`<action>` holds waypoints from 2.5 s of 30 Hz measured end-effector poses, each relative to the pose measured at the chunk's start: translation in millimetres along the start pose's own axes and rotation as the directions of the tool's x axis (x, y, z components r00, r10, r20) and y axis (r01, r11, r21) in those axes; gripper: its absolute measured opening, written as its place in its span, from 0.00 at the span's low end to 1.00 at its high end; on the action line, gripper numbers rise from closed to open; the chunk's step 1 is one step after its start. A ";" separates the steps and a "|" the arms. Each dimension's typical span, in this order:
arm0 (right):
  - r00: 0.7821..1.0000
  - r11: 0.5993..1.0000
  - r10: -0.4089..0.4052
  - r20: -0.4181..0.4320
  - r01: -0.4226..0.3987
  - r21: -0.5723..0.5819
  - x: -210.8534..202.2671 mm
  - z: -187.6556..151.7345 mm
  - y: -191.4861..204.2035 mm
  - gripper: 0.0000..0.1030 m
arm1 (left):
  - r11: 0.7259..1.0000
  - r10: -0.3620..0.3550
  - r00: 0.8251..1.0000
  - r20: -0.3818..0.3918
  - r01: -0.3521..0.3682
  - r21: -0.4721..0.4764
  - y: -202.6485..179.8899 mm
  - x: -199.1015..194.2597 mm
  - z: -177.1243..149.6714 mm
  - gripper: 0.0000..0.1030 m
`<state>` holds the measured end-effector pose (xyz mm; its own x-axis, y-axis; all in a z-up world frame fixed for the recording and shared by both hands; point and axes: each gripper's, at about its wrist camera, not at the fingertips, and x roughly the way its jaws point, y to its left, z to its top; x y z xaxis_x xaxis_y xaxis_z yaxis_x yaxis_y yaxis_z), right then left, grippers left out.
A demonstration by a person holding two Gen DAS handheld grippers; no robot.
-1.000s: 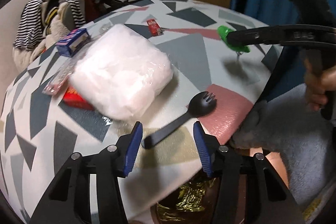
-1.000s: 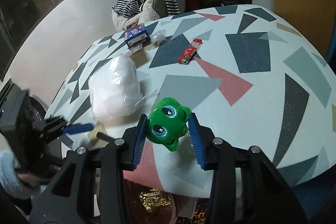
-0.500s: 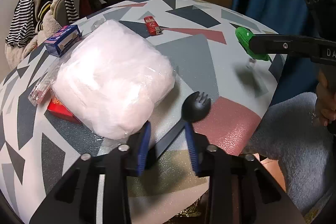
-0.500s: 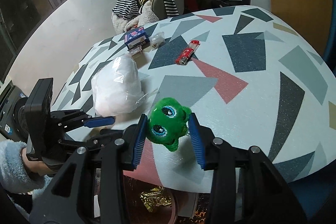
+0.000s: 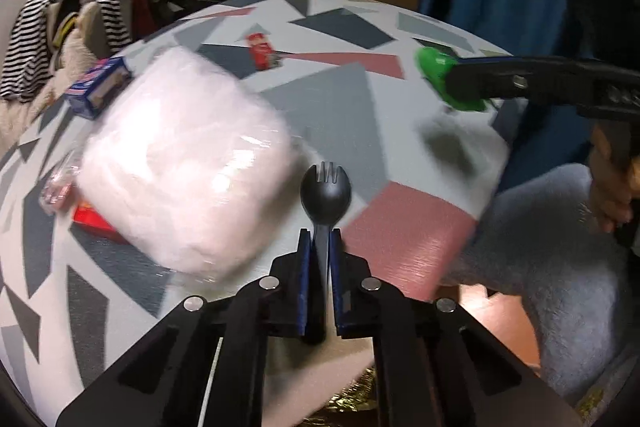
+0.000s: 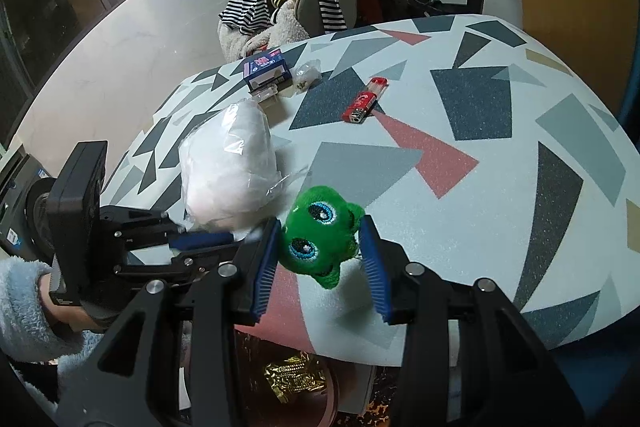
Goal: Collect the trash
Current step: 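Grasp the black spoon with the left gripper while the right gripper holds the frog toy, then carry the frog toy and spoon over the brown bucket and open both grippers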
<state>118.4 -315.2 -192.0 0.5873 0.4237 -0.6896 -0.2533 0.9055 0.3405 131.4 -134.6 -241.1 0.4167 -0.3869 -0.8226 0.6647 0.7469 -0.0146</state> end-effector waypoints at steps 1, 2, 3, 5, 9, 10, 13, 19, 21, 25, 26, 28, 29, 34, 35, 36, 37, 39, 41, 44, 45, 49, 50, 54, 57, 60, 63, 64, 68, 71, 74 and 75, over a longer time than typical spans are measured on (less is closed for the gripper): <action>1.000 1.000 0.002 0.001 -0.002 0.000 -0.6 0.2 0.8 0.41 | 1.000 -0.014 1.000 0.004 0.014 0.000 -2.7 -2.5 -2.5 0.09; 1.000 1.000 0.003 0.002 -0.003 -0.002 -1.0 0.0 1.0 0.41 | 0.999 -0.030 0.999 0.014 0.030 -0.016 -3.2 -5.9 -5.0 0.09; 1.000 1.000 0.004 0.003 -0.004 -0.006 -1.9 0.2 2.4 0.41 | 0.998 -0.042 0.999 0.027 0.043 -0.035 -2.7 -10.1 -7.4 0.09; 1.000 1.000 0.006 0.005 -0.006 -0.014 -3.3 0.0 4.7 0.41 | 0.994 -0.070 0.996 0.060 0.075 -0.083 -0.8 -22.8 -12.9 0.09; 1.000 0.999 0.018 -0.001 -0.018 -0.028 -4.0 -2.7 11.3 0.41 | 0.987 -0.096 0.990 0.103 0.108 -0.117 -3.8 -48.6 -24.4 0.09; 1.000 0.999 0.019 -0.001 -0.020 -0.029 -4.1 -2.6 12.8 0.41 | 0.987 -0.095 0.989 0.111 0.109 -0.118 -6.7 -56.9 -29.3 0.09; 0.999 0.999 0.032 -0.004 -0.033 -0.041 -5.8 -5.4 20.3 0.41 | 0.986 -0.098 0.987 0.124 0.113 -0.121 -13.4 -73.5 -41.1 0.09; 0.998 0.995 0.055 -0.028 -0.058 -0.087 -6.5 -16.6 39.8 0.41 | 0.985 -0.081 0.989 0.121 0.098 -0.141 -23.3 -100.8 -75.2 0.09; 0.997 0.993 0.063 -0.037 -0.067 -0.095 -6.4 -21.1 45.2 0.41 | 0.983 -0.073 0.991 0.113 0.091 -0.161 -24.2 -105.6 -87.0 0.09; 0.995 0.990 0.079 -0.056 -0.085 -0.113 -5.4 -31.9 56.1 0.41 | 0.972 -0.062 0.993 0.099 0.083 -0.222 -25.5 -109.5 -112.3 0.09; 0.995 0.989 0.082 -0.063 -0.089 -0.118 -4.9 -34.9 58.8 0.41 | 0.968 -0.058 0.994 0.095 0.080 -0.237 -26.0 -109.1 -118.4 0.09; 0.994 0.988 0.085 -0.071 -0.094 -0.127 -4.8 -39.9 63.5 0.41 | 0.962 -0.057 0.994 0.090 0.079 -0.262 -27.5 -108.2 -127.4 0.09; 0.993 0.987 0.086 -0.075 -0.096 -0.130 -4.1 -41.4 65.4 0.41 | 0.959 -0.058 0.994 0.088 0.080 -0.272 -28.6 -107.3 -130.9 0.09; 0.991 0.985 0.093 -0.092 -0.105 -0.138 -2.7 -50.3 72.0 0.41 | 0.952 -0.072 0.995 0.074 0.090 -0.291 -34.0 -106.2 -141.4 0.10; 0.991 0.984 0.094 -0.094 -0.107 -0.139 -3.0 -51.8 73.1 0.41 | 0.951 -0.071 0.995 0.071 0.089 -0.297 -33.8 -106.0 -141.6 0.12; 0.991 0.984 0.095 -0.096 -0.108 -0.142 -3.4 -53.5 74.0 0.41 | 0.948 -0.069 0.995 0.075 0.089 -0.305 -32.4 -107.2 -142.1 0.18; 0.991 0.984 0.095 -0.096 -0.108 -0.143 -3.4 -54.3 74.4 0.41 | 0.946 -0.062 0.994 0.085 0.085 -0.311 -30.3 -109.9 -142.1 0.24; 0.990 0.983 0.095 -0.100 -0.109 -0.145 -3.4 -56.8 75.0 0.41 | 0.943 -0.041 0.993 0.113 0.076 -0.325 -26.3 -116.8 -139.8 0.45; 0.990 0.983 0.094 -0.107 -0.109 -0.145 -2.9 -60.0 75.3 0.41 | 0.939 -0.022 0.990 0.136 0.067 -0.338 -22.2 -123.7 -136.4 0.48; 0.988 0.983 0.092 -0.125 -0.111 -0.147 0.4 -65.0 76.0 0.41 | 0.931 0.038 0.986 0.163 0.025 -0.365 -13.7 -136.7 -132.1 0.61; 0.987 0.983 0.093 -0.131 -0.112 -0.147 1.5 -66.8 76.3 0.41 | 0.927 0.068 0.983 0.172 0.001 -0.374 -10.8 -142.3 -130.5 0.65; 0.982 0.980 0.091 -0.168 -0.118 -0.161 9.1 -77.6 81.2 0.41 | 0.914 0.164 0.970 0.178 -0.081 -0.398 -1.3 -156.6 -125.6 0.79; 0.979 0.978 0.091 -0.180 -0.122 -0.167 11.8 -81.1 83.1 0.41 | 0.908 0.187 0.967 0.174 -0.103 -0.405 1.8 -159.5 -123.9 0.81; 0.970 0.972 0.083 -0.229 -0.130 -0.197 22.9 -94.6 90.9 0.41 | 0.884 0.270 0.952 0.144 -0.185 -0.430 12.2 -166.3 -124.8 0.87; 0.963 0.968 0.083 -0.258 -0.139 -0.207 28.7 -102.2 95.9 0.41 | 0.871 0.289 0.948 0.136 -0.201 -0.448 18.1 -169.4 -129.6 0.87; 0.953 0.962 0.084 -0.291 -0.154 -0.226 34.4 -111.8 102.2 0.41 | 0.860 0.304 0.944 0.128 -0.214 -0.464 22.7 -171.4 -132.5 0.88; 0.942 0.955 0.084 -0.324 -0.168 -0.243 39.9 -120.3 108.4 0.41 | 0.853 0.314 0.941 0.123 -0.223 -0.473 24.8 -172.1 -134.3 0.88; 0.941 0.954 0.083 -0.328 -0.170 -0.245 40.9 -121.3 109.7 0.41 | 0.851 0.316 0.941 0.122 -0.224 -0.476 25.7 -172.4 -134.8 0.88; 0.933 0.950 0.076 -0.352 -0.175 -0.258 44.6 -127.2 113.7 0.42 | 0.845 0.319 0.941 0.115 -0.227 -0.483 26.4 -170.9 -135.5 0.88; 0.930 0.948 0.064 -0.361 -0.170 -0.270 46.5 -130.9 116.2 0.43 | 0.844 0.318 0.942 0.112 -0.227 -0.486 26.7 -170.3 -135.9 0.88; 0.929 0.947 0.053 -0.367 -0.164 -0.278 48.3 -133.3 118.3 0.44 | 0.844 0.317 0.942 0.111 -0.226 -0.486 26.6 -169.5 -136.0 0.88; 0.928 0.947 0.050 -0.368 -0.161 -0.279 48.7 -133.8 118.8 0.44 | 0.844 0.317 0.942 0.111 -0.227 -0.486 26.6 -169.6 -136.0 0.88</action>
<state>14.1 -183.6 -270.7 0.2496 0.4477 -0.8586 -0.5492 0.7957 0.2553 -5.9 24.4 -179.3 0.6723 -0.1875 -0.7162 0.1648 0.9810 -0.1021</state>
